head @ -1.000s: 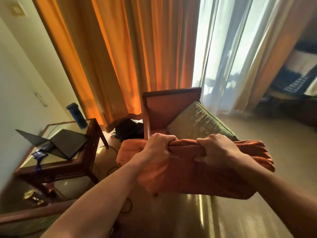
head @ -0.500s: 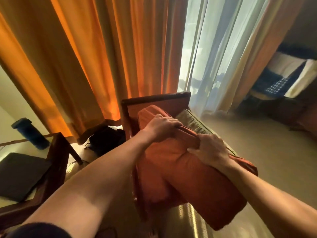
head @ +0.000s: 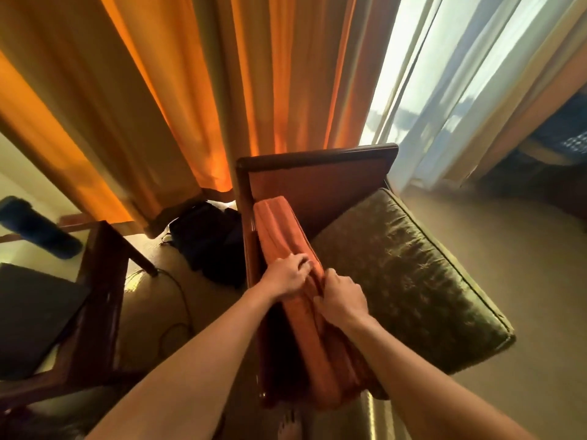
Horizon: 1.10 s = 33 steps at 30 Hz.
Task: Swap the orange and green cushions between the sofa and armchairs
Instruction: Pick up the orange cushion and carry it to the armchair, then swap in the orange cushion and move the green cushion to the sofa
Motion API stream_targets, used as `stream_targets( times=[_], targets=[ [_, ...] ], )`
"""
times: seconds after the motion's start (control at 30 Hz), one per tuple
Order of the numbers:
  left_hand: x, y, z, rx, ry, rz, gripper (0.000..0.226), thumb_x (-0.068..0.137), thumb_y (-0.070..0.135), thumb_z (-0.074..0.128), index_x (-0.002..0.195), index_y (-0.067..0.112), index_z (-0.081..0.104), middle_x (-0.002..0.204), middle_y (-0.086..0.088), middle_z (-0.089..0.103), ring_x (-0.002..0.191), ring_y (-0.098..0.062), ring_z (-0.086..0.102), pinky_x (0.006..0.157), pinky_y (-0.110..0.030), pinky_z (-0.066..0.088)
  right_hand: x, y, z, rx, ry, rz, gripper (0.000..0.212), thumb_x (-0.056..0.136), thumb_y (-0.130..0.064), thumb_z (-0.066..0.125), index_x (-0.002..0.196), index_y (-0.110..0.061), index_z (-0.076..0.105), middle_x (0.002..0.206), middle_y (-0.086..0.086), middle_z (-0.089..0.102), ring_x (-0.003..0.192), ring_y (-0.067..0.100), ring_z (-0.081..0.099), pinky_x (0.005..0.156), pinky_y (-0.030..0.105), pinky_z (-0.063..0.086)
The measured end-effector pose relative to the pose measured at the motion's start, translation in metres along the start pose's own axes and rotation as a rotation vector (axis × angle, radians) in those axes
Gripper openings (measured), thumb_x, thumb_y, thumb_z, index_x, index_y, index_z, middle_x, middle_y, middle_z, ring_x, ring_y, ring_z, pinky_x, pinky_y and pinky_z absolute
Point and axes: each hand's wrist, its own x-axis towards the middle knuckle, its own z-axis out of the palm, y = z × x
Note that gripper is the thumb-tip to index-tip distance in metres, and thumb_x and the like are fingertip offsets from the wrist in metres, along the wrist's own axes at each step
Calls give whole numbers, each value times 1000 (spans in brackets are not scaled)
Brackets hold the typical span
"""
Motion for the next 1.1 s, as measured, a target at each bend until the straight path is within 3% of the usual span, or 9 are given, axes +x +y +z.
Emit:
stream_targets(
  times=[0.07, 0.17, 0.3, 0.4, 0.63, 0.73, 0.83, 0.97, 1.1],
  targets=[
    [1, -15, 24, 5, -41, -13, 48, 105, 38, 36, 151, 24, 37, 157, -8, 35, 143, -29, 35, 113, -35, 28, 13, 1, 19, -24, -240, -80, 82, 83, -19, 58, 155, -31, 20, 116, 15, 65, 106, 40, 64, 85, 44, 55],
    [0, -29, 43, -49, 34, 17, 47, 104, 32, 39, 151, 28, 37, 158, -2, 35, 143, -22, 35, 113, -37, 31, 21, 9, 28, 18, -345, -134, 104, 83, -18, 62, 155, -43, -9, 120, 15, 67, 104, 36, 65, 84, 39, 54],
    [0, -32, 53, 56, 134, 12, 56, 103, 35, 38, 156, 26, 21, 165, 8, 11, 151, -7, 5, 113, -51, 26, 27, 21, 20, 185, -208, -225, 100, 89, -27, 72, 157, -42, 1, 126, 6, 68, 106, 25, 68, 86, 31, 53],
    [8, -25, 57, 95, 127, -66, 61, 104, 43, 27, 158, 23, 8, 166, 8, -6, 150, -9, -12, 118, -55, 18, 35, 35, 14, 174, -259, -265, 88, 90, -37, 70, 157, -42, 14, 106, 4, 70, 92, 20, 68, 76, 25, 48],
    [24, -3, 68, 173, 169, -288, 84, 96, 67, 22, 156, 20, -11, 162, 9, -23, 147, -11, -24, 118, -63, 2, 68, 92, -13, 135, -237, -326, 74, 90, -38, 69, 154, -37, 31, 86, -3, 67, 80, 19, 64, 75, 28, 46],
    [28, 5, 73, 257, 210, -411, 89, 95, 66, 27, 154, 18, -17, 161, 6, -26, 148, -13, -24, 116, -66, 1, 100, 145, -31, 31, -169, -309, 72, 89, -34, 69, 153, -24, 38, 122, 10, 70, 113, 28, 64, 94, 34, 47],
    [28, 7, 80, 291, 279, -526, 81, 98, 57, 26, 155, 18, -16, 163, 5, -22, 149, -12, -21, 115, -68, 3, 129, 197, -49, -126, -153, -235, 74, 89, -36, 67, 154, -22, 35, 156, 10, 41, 139, 30, 43, 111, 41, 39],
    [32, 9, 85, 302, 316, -603, 74, 100, 52, 24, 155, 21, -15, 164, 6, -20, 149, -13, -21, 115, -67, -1, 157, 257, -78, -304, -84, -180, 77, 85, -39, 71, 152, -23, 36, 157, 11, 37, 138, 32, 40, 112, 43, 39],
    [35, 9, 92, 278, 332, -639, 73, 101, 51, 25, 156, 22, -14, 163, 8, -19, 149, -13, -21, 116, -66, 0, 175, 304, -90, -129, -127, 67, 87, 75, -48, 78, 147, -22, 37, 139, 14, 50, 122, 38, 53, 100, 51, 49]
  ],
)
